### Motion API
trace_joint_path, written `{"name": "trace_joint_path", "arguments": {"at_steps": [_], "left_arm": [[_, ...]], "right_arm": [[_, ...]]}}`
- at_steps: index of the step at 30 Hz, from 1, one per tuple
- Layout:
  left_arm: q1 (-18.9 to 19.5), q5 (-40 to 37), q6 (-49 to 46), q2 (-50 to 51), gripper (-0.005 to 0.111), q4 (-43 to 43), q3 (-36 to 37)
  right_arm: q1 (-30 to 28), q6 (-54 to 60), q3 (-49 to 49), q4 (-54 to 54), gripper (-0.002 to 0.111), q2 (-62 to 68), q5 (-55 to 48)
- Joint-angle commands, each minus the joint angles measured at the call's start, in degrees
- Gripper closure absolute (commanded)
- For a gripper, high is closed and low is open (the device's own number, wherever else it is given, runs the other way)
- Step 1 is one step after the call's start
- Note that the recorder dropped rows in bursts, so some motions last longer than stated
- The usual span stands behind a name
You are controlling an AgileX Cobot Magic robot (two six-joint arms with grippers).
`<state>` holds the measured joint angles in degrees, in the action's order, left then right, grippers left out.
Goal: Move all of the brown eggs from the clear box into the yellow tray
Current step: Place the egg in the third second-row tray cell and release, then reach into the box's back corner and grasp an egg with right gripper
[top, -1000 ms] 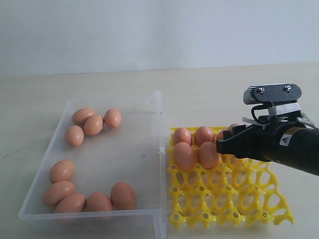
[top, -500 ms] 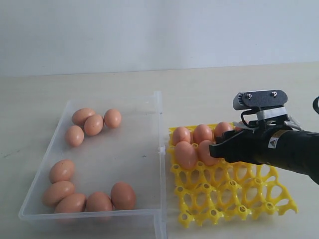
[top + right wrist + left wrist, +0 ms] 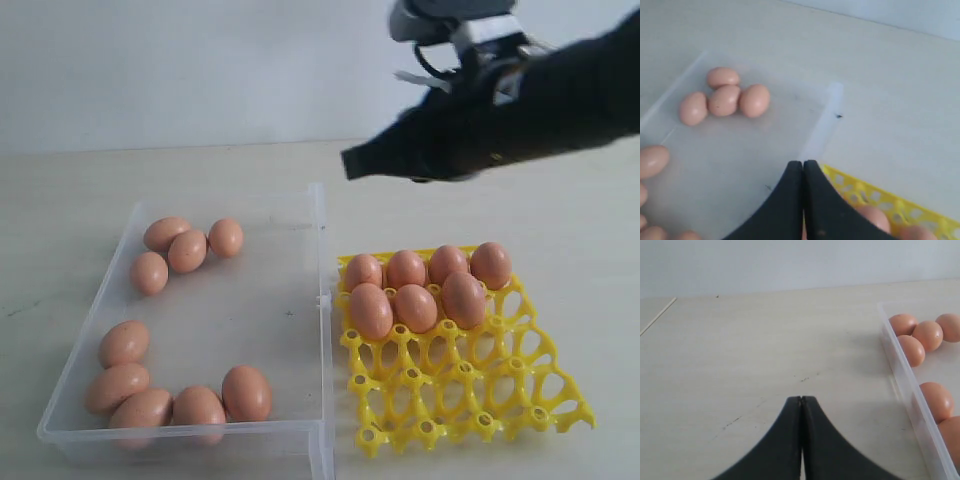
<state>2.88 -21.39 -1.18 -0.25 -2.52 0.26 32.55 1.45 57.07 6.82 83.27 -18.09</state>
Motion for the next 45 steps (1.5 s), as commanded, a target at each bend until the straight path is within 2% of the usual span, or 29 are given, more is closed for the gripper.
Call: {"name": "trace_joint_path", "arguments": {"at_steps": [1,5,9,11,14,16,20,26,40,45], "left_arm": [[0.14,0.27,-0.07,0.25,0.107,-0.17,-0.26],[0.14,0.27,-0.07,0.25,0.107,-0.17,-0.26],[0.14,0.27,-0.07,0.25,0.107,-0.17,-0.26],[0.14,0.27,0.10,0.25,0.107,-0.17,-0.26],[0.14,0.27,-0.05,0.25,0.107,-0.17,-0.26],[0.14,0.27,-0.05,0.25,0.107,-0.17,-0.26],[0.14,0.27,-0.05,0.25,0.107,-0.17,-0.26],[0.14,0.27,-0.05,0.25,0.107,-0.17,-0.26],[0.14,0.27,-0.05,0.25,0.107,-0.17,-0.26],[0.14,0.27,-0.05,0.25,0.107,-0.17,-0.26]], "right_arm": [[5.57,2.75,11.46,0.60,0.108,10.88,-7.14],[9.03,3.28,20.23,1.25,0.102,20.41,-9.32],[9.75,3.12,29.04,4.62,0.079,29.56,-9.41],[9.75,2.41,34.27,5.79,0.064,34.19,-10.88],[9.62,-4.35,42.58,6.53,0.052,41.07,-15.18],[9.33,-8.13,48.49,6.29,0.048,45.06,-18.32],[8.63,-16.18,56.68,3.45,0.047,51.42,-20.73],[7.97,-26.40,61.28,-8.00,0.047,55.32,-21.35],[7.37,-27.01,66.77,-10.44,0.047,61.55,-21.97],[7.37,-27.01,66.85,-10.44,0.052,62.29,-22.10]]}}
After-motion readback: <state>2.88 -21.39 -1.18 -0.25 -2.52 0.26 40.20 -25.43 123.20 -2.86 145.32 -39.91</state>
